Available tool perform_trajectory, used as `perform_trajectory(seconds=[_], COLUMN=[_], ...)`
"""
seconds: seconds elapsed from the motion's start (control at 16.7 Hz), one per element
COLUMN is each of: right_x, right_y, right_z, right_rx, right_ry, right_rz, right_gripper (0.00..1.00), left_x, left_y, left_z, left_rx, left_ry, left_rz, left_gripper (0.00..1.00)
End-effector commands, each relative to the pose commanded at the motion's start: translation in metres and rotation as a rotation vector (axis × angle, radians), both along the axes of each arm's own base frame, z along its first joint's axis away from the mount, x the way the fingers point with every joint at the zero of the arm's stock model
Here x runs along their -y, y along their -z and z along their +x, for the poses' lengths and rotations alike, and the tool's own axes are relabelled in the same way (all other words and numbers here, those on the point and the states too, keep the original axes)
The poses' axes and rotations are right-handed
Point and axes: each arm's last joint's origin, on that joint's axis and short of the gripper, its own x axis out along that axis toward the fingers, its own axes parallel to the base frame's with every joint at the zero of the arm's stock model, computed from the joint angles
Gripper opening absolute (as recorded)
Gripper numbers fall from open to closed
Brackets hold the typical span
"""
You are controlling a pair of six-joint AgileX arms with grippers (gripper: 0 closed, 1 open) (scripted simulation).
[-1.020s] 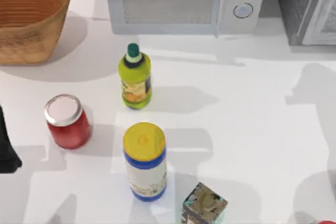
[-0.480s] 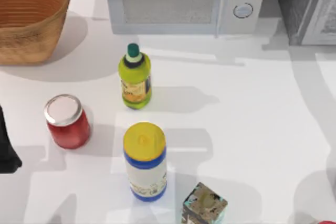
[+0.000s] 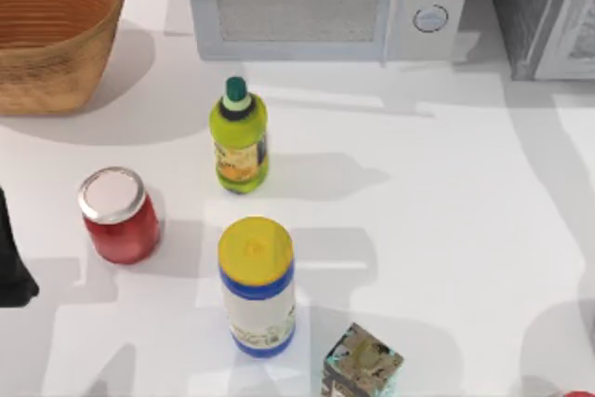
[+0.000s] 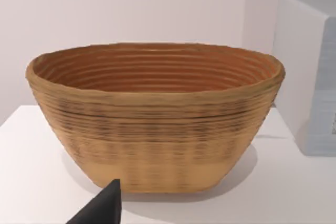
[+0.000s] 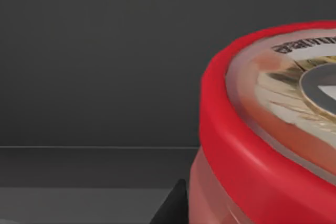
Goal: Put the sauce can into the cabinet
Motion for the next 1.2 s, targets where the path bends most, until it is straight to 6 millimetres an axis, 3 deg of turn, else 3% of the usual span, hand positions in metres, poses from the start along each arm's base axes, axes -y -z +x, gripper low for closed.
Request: perform_trajectory(seconds=[0.3,0.72,0.96,1.2], right_x=[0.001,-0.002,-0.002,0.003], right_y=[-0.002,0.002,0.017,0.02], right_z=[0.01,0.084,0.135,0.15], right_rx=[0.005,0.003,-0.013,0.001], right_ry=[0.003,0.002,0.002,0.003], right_rz=[0.002,0.001,-0.001,0.001], right_gripper=[0.0,0.0,0.0,0.0], left_x=[0.0,0.0,0.0,0.0], left_y=[0.0,0.0,0.0,0.0], left_z=[0.0,0.0,0.0,0.0], left_rx=[0.0,0.0,0.0,0.0], left_ry=[0.0,0.0,0.0,0.0], left_rz=[0.0,0.0,0.0,0.0], left_gripper=[1.0,1.0,1.0,1.0])
